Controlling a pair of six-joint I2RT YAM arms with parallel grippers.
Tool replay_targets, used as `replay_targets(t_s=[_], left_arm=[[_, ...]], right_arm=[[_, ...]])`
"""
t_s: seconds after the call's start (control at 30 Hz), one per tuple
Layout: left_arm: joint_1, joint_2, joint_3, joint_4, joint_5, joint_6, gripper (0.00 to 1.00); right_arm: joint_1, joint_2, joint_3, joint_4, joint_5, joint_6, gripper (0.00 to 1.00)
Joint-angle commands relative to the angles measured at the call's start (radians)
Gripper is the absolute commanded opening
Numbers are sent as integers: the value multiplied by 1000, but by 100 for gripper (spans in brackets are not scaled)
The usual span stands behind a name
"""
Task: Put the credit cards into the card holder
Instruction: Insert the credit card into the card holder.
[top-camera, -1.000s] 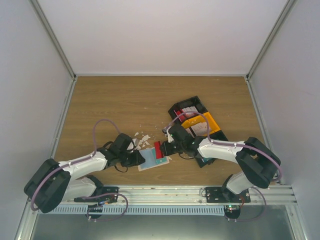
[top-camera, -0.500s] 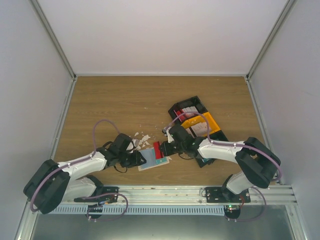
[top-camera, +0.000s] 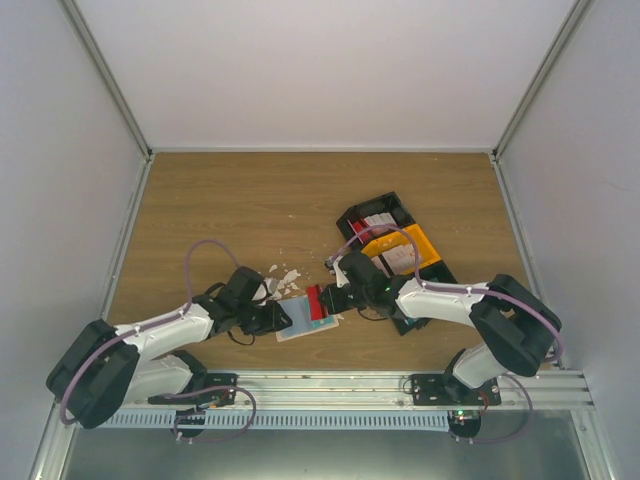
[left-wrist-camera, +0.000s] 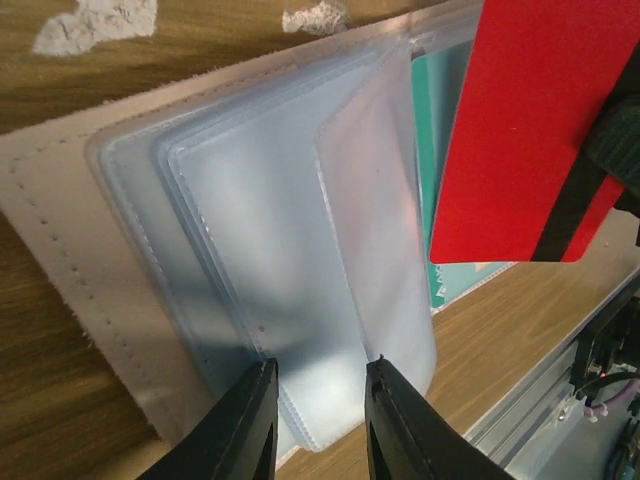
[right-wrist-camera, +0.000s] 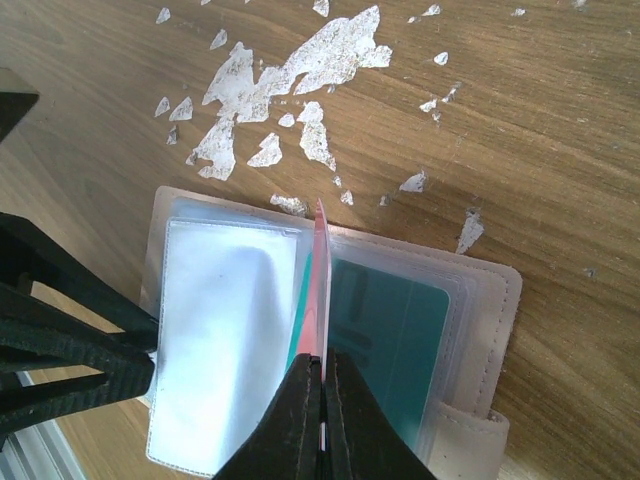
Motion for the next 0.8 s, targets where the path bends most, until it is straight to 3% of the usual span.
replay_targets(t_s=[0.0, 0.23, 0.47, 0.63, 0.77], left_arm=[[1, -61, 20, 5, -1, 3, 26], [1, -27, -6, 87, 64, -16, 21], [1, 4, -10, 122, 74, -17, 27], [1, -38, -2, 92, 31, -13, 27], [1, -96, 5, 68, 5, -12, 34]], right_arm=[[6, 6, -24, -16, 19, -1, 0], [6, 9, -28, 1, 13, 1, 1], [6, 7, -35, 11, 13, 3, 0], [6, 5, -38, 13, 12, 5, 0], [6, 3, -41, 13, 15, 5, 1]])
